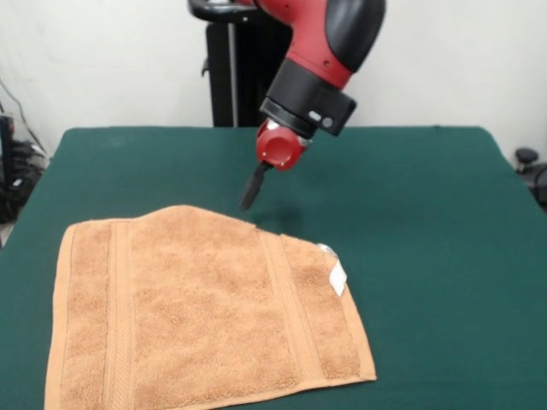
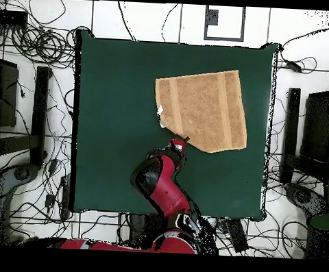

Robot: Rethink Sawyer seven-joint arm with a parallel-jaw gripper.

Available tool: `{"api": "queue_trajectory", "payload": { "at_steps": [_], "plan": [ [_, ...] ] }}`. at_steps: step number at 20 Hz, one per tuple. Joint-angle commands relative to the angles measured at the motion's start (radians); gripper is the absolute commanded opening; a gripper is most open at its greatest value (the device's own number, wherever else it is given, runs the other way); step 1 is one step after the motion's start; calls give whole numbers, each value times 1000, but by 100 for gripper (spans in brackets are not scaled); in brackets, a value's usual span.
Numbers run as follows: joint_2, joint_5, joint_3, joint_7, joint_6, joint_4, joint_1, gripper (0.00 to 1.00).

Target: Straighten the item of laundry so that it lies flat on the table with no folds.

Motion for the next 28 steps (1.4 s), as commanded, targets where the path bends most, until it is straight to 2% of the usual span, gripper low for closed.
{"api": "queue_trajectory", "payload": {
  "at_steps": [1, 9, 25, 28],
  "plan": [
    [88, -8, 103, 210, -10, -72, 2, 100],
    [91, 24, 96, 196, -2, -85, 17, 100],
    [84, -17, 87, 149, 35, -120, -35, 100],
    [83, 0, 83, 135, 47, -129, -30, 100]
  ]
}}
